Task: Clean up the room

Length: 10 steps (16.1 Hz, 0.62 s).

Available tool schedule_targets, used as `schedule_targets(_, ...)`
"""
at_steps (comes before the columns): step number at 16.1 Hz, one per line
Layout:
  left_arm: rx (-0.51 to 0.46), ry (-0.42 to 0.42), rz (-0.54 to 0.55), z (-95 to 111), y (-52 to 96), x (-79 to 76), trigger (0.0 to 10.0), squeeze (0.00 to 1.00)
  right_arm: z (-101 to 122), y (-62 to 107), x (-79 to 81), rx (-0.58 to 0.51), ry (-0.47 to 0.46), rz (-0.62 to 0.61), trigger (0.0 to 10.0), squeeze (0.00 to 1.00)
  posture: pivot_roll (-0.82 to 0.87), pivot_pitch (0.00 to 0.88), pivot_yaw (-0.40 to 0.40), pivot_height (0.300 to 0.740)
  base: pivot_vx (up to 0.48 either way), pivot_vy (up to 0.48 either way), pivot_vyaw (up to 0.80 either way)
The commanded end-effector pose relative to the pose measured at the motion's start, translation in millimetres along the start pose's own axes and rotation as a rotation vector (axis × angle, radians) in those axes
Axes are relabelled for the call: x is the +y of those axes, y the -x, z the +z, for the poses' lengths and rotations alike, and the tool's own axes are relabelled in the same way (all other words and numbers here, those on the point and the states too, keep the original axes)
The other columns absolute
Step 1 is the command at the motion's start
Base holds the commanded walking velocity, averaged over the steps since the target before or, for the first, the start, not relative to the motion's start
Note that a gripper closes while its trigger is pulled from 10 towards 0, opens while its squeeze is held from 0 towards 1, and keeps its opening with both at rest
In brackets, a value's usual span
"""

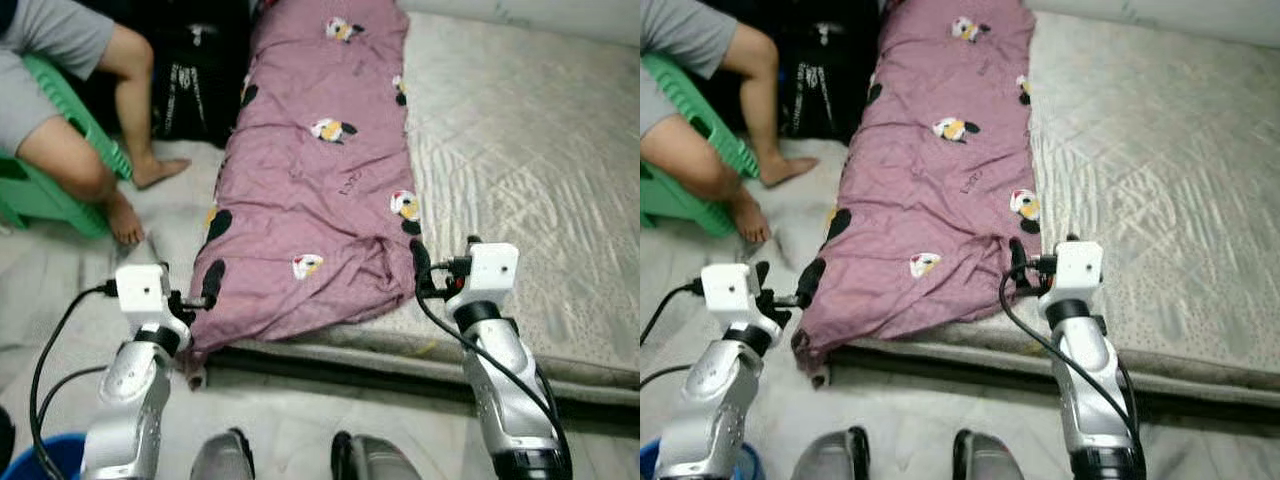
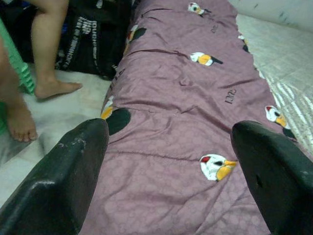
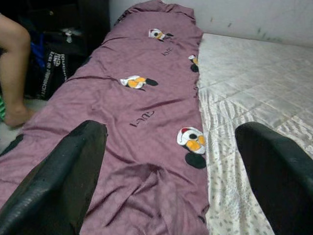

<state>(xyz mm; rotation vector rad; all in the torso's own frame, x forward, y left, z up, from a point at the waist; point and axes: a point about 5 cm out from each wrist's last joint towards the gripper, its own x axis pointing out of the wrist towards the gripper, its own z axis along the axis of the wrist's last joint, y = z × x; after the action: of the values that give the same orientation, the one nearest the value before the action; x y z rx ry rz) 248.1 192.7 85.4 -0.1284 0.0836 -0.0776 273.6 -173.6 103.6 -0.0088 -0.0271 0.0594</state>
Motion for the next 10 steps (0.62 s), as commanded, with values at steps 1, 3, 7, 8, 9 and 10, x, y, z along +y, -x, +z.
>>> schedule_targets(1,0.002,0.003,-0.013,0.1,1.0,-1.9,10.0,0.0,-3.1,2.0,-4.5,0.018,-0.003,-0.017,10.0,0.0,-0.01,0.171,-0.063,0.74,0.262,0.0,-0.59)
schedule_targets(3,0.007,0.005,-0.012,-0.9,1.3,-2.2,10.0,0.0,-2.9,1.3,-4.6,0.018,0.0,-0.014,10.0,0.0,-0.01,0.172,-0.064,0.74,0.244,0.0,0.0)
schedule_targets(7,0.017,-0.001,0.01,-2.5,1.6,-1.6,10.0,0.0,-2.8,1.3,-4.6,0.02,0.003,-0.012,10.0,0.0,-0.01,0.174,-0.066,0.74,0.0,0.0,0.0)
schedule_targets(8,0.019,-0.001,0.011,-2.7,1.6,-1.3,10.0,0.0,-2.9,1.2,-4.6,0.02,0.003,-0.012,10.0,0.0,-0.01,0.174,-0.066,0.74,0.0,0.0,0.0)
schedule_targets(9,0.02,-0.001,0.012,-2.8,1.4,-1.1,10.0,0.0,-3.1,1.1,-4.6,0.022,0.003,-0.011,10.0,0.0,-0.01,0.174,-0.066,0.74,0.0,0.0,0.0)
schedule_targets(10,0.02,-0.001,0.012,-2.8,1.4,-1.1,10.0,0.0,-3.2,1.1,-4.6,0.022,0.004,-0.011,10.0,0.0,-0.01,0.174,-0.066,0.74,0.0,0.0,0.0)
